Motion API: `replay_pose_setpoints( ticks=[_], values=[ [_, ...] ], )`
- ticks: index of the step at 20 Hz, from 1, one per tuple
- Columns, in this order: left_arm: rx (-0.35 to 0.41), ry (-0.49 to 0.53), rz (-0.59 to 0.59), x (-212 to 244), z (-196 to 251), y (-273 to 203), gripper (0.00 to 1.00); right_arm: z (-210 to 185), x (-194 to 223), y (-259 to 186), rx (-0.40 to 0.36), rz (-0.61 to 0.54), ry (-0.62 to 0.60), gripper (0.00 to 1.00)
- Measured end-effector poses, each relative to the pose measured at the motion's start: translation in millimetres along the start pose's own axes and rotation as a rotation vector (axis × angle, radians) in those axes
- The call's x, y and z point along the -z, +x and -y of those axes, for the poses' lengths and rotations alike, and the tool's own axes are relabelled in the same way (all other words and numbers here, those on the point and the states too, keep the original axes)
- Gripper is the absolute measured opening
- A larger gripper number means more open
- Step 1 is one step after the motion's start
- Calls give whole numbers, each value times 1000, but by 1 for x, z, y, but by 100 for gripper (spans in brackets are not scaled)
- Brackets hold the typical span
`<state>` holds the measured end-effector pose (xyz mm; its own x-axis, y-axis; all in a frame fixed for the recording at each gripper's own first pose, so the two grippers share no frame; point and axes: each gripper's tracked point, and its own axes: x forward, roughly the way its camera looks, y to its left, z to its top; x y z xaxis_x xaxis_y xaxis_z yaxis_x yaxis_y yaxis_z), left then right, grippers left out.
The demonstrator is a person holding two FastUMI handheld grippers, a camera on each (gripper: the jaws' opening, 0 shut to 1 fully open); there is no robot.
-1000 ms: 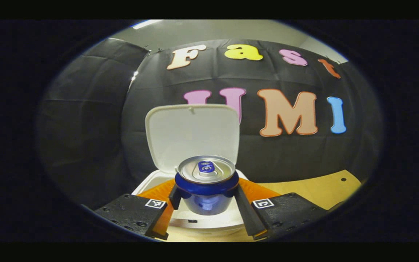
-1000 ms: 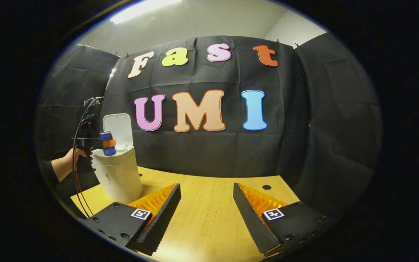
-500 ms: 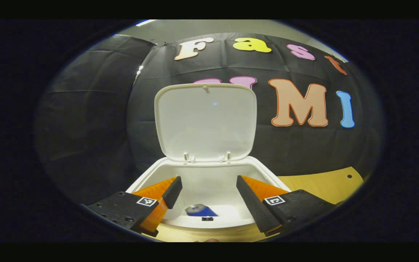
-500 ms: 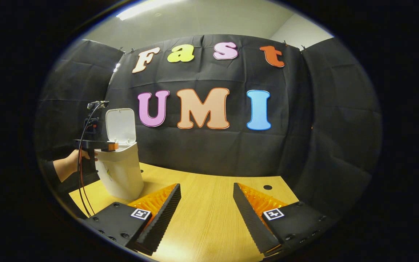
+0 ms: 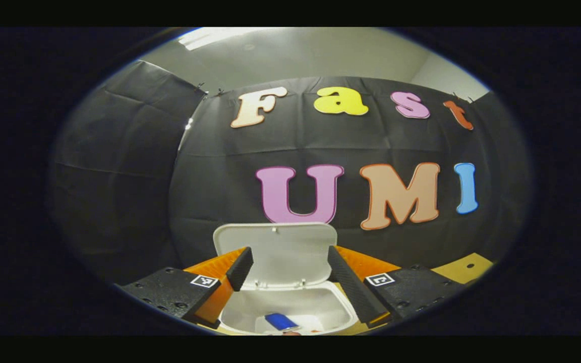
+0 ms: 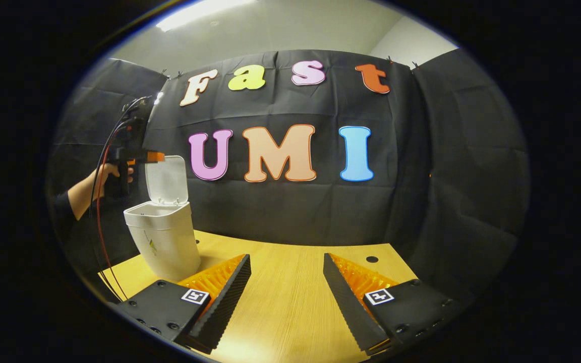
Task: Press the lid of the desktop garbage bin to open it, pick up the crumpled paper on the desktop and throw it into the bin, then pick up the pop can on the desktop and drop it into the bin, and finally close the garbage bin lid.
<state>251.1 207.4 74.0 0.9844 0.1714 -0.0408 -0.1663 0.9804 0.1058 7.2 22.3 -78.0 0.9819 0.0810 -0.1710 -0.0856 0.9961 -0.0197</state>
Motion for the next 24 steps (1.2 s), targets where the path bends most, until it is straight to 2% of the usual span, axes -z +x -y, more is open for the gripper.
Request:
replay_pose_setpoints(
  ticks=[2, 3, 4, 8, 10, 11, 12, 15, 17, 18, 20, 24],
  values=[
    [8, 26, -14, -12, -2, 29, 88, 2, 7, -1, 13, -11, 15, 96],
    [7, 30, -38, -13, -4, 43, 92, 3, 11, -1, 19, -22, 22, 96],
    [2, 36, -59, -12, -8, 54, 90, 5, 14, -2, 25, -31, 28, 96],
    [-1, 48, -160, 13, -12, 76, 91, 8, 22, -7, 43, -46, 30, 96],
    [2, 5, -141, 7, -12, 64, 89, 11, 21, -6, 46, -48, 28, 96],
    [5, -19, -160, 12, -10, 53, 94, 11, 20, -5, 41, -50, 31, 96],
    [7, -31, -163, 16, -10, 40, 90, 11, 14, -3, 32, -53, 33, 96],
    [23, -23, -155, 30, -1, -3, 93, 8, 9, -1, -1, -49, 15, 96],
    [30, -28, -156, 48, 2, -32, 91, 0, 13, 4, -28, -63, 2, 96],
    [35, -34, -162, 59, 4, -46, 93, -4, 16, 7, -40, -76, -4, 96],
    [39, -45, -178, 85, 8, -69, 89, -10, 26, 10, -65, -102, -17, 96],
    [41, -35, -224, 132, 13, -88, 91, -14, 43, 8, -102, -149, -40, 96]
  ],
)
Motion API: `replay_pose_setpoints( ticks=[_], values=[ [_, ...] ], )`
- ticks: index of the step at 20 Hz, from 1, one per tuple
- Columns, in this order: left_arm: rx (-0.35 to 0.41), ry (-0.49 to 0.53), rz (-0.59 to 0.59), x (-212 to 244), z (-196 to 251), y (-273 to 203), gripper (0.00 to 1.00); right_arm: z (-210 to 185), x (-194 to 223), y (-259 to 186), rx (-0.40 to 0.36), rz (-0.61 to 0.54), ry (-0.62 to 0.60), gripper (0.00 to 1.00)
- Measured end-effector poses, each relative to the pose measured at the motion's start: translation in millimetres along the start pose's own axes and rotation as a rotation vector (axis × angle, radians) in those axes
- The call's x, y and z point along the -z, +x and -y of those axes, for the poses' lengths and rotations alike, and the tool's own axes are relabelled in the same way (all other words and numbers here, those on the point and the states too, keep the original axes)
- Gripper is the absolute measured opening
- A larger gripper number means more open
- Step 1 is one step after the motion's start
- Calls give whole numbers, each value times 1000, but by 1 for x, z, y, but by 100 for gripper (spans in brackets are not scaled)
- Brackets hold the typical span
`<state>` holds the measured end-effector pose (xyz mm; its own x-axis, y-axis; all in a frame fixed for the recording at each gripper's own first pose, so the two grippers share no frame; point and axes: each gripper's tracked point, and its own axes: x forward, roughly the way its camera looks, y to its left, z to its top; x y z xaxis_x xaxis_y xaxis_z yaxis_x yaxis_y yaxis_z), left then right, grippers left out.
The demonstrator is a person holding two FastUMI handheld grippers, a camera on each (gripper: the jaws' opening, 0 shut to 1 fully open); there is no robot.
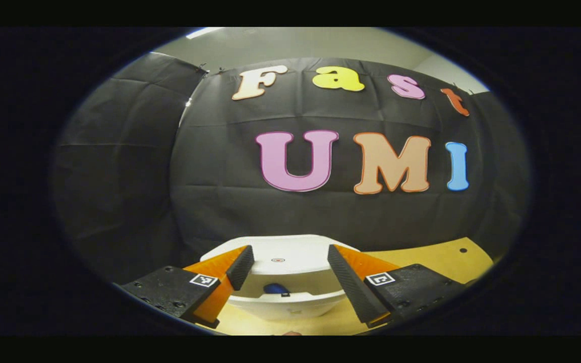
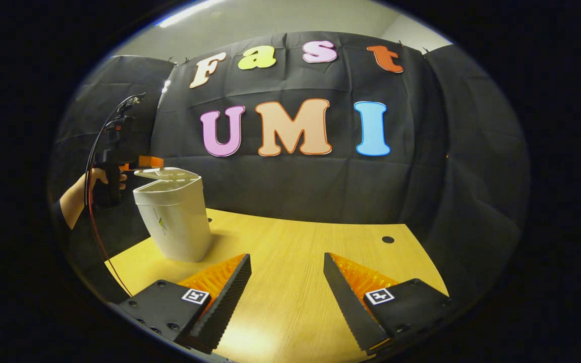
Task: Press the lid of the desktop garbage bin to open it, pick up the crumpled paper on the desktop and throw it into the bin, then pick up the pop can on the desktop and drop it into the bin, and finally close the garbage bin lid.
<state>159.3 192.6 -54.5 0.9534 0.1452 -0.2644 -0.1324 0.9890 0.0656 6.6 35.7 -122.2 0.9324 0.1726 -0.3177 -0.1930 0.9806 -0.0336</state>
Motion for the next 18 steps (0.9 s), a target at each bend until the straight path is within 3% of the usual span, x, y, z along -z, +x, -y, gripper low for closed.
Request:
replay_pose_setpoints(
  ticks=[3, 5, 6, 8, 12, 15, 18],
  values=[
    [-12, -30, -168, 62, 5, -1, 92, -10, 9, 7, -24, -34, -18, 96],
    [-29, 14, -8, 41, 2, 7, 94, -17, 18, 11, -38, -68, -29, 96],
    [-32, 11, -39, 57, 1, 4, 94, -20, 21, 13, -43, -79, -33, 96],
    [-20, -15, 66, 43, 5, 0, 95, -26, 25, 14, -51, -90, -32, 96],
    [35, 0, 87, 33, 11, 4, 92, -32, 23, 11, -76, -104, -7, 96],
    [18, 0, 152, 2, 15, -1, 93, -23, -5, 0, -56, -27, 20, 96],
    [31, 7, 254, -36, 43, -37, 94, -4, -51, -15, -26, 125, 39, 96]
  ],
)
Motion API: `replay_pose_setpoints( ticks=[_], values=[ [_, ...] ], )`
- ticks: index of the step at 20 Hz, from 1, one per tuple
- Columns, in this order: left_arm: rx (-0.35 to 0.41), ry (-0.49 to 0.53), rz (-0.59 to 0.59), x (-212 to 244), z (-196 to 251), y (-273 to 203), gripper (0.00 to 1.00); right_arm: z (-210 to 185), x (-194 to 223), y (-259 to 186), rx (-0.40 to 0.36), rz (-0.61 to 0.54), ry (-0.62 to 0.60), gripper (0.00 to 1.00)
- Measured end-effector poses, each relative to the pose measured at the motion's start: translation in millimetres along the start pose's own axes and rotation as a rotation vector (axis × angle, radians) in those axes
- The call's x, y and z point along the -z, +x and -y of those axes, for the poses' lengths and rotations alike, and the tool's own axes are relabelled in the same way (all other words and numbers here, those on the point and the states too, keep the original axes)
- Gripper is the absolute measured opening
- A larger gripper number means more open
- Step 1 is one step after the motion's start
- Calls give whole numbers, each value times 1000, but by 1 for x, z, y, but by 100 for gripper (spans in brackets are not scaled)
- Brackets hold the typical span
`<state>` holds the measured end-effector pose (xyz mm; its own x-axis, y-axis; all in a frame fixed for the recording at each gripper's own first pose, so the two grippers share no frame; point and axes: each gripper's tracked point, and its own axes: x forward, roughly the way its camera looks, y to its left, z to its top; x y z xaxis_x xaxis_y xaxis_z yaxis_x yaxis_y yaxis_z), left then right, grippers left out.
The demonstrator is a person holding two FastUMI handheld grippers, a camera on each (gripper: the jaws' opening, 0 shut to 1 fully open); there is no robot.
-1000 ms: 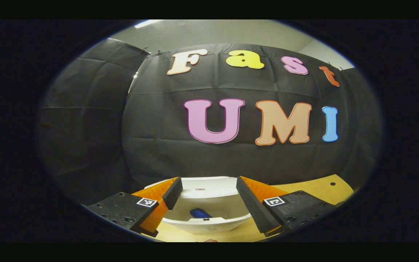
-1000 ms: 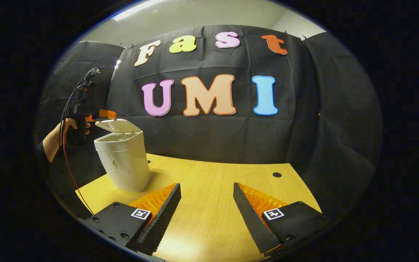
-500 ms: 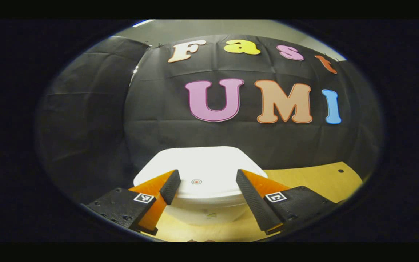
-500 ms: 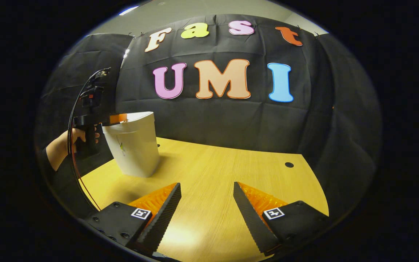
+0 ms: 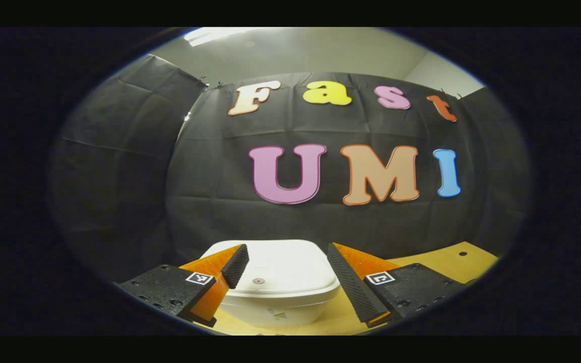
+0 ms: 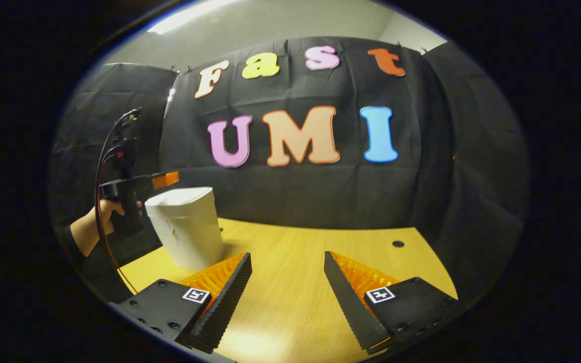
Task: Press the lid of the desktop garbage bin to open it, pick up the crumpled paper on the desktop and throw it into the bin, then pick up the pop can on the desktop and drop it into the bin, and finally close the garbage bin lid.
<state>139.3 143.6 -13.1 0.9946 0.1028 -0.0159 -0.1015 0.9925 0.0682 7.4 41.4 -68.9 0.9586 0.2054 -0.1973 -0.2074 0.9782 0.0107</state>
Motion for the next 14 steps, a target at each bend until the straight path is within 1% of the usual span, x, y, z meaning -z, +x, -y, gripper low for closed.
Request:
replay_pose_setpoints(
  ticks=[1, 2, 3, 5, 7, 8, 9, 11, 14],
  values=[
    [0, 7, 36, -14, 13, -13, 94, 9, -10, -4, 11, 45, 3, 100],
    [10, 11, 68, -26, 29, -27, 92, 18, -24, -10, 13, 80, 7, 96],
    [19, 14, 80, -33, 47, -41, 92, 26, -36, -16, 10, 115, 11, 96],
    [36, 5, 76, -40, 82, -66, 93, 46, -50, -28, 5, 157, 3, 96],
    [62, -40, 72, -40, 121, -93, 93, 74, -62, -39, 24, 202, -8, 96],
    [70, -60, 68, -38, 139, -104, 92, 85, -66, -46, 28, 222, -5, 96],
    [89, -76, 64, -35, 159, -113, 94, 97, -68, -51, 37, 234, -3, 96],
    [122, -85, 58, -27, 197, -132, 93, 121, -69, -59, 65, 260, 0, 96],
    [173, -102, 60, -28, 242, -153, 94, 142, -70, -72, 81, 265, 33, 96]
  ],
)
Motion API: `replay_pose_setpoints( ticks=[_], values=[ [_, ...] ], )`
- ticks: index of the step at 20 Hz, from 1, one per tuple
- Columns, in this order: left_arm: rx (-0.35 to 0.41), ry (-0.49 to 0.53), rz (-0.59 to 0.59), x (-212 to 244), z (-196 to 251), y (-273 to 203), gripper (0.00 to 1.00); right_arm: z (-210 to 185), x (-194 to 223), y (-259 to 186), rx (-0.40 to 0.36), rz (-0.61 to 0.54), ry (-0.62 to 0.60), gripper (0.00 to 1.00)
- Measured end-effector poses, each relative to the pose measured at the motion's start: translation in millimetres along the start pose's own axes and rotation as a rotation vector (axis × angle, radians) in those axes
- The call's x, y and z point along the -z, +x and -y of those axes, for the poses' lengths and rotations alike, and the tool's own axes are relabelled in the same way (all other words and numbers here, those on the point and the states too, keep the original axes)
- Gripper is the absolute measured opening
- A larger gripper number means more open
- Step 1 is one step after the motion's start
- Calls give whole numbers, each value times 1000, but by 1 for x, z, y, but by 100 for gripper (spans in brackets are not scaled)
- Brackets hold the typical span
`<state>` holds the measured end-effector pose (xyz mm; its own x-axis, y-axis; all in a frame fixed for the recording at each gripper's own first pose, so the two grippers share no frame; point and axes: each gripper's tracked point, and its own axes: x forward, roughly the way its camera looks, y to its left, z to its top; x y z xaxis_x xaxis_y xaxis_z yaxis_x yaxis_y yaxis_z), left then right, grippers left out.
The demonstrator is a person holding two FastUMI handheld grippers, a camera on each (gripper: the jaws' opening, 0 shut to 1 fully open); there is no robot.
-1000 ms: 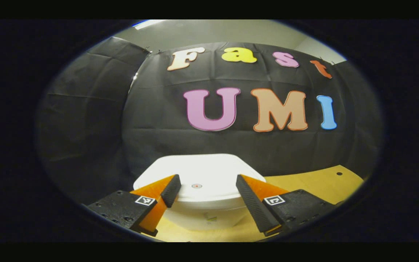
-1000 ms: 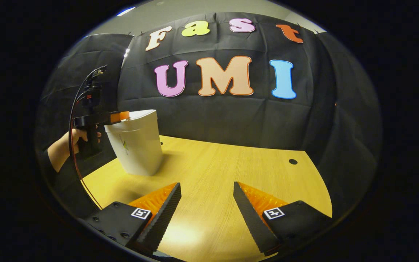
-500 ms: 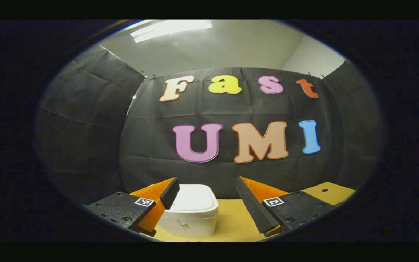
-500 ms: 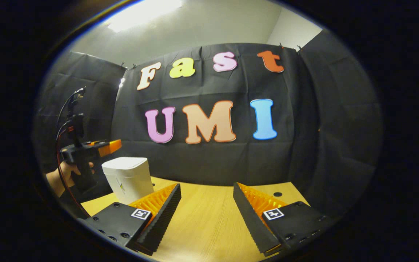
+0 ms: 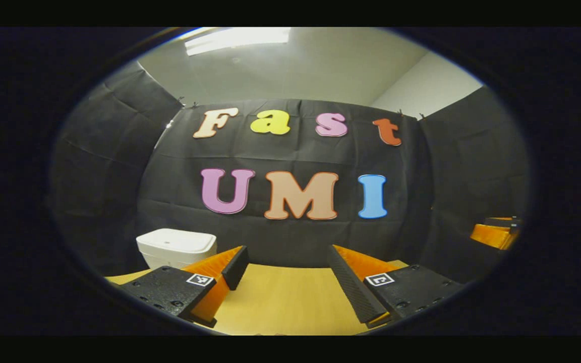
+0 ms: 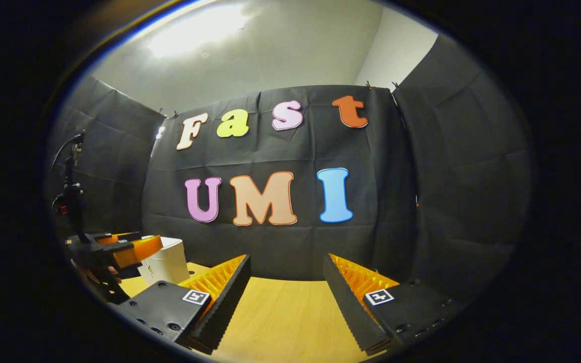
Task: Press the lid of the desktop garbage bin to open it, pick up the crumpled paper on the desktop and throw it into the bin, then pick up the pop can on the desktop and drop it into the bin, and finally close the garbage bin lid.
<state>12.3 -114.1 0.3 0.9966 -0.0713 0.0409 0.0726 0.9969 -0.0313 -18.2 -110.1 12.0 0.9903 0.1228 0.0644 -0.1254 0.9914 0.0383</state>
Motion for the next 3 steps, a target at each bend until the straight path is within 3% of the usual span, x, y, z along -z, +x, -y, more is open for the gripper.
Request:
replay_pose_setpoints(
  ticks=[3],
  values=[
    [76, -34, -1, -1, 33, -6, 93, 13, -13, -6, 43, 34, 16, 95]
  ],
)
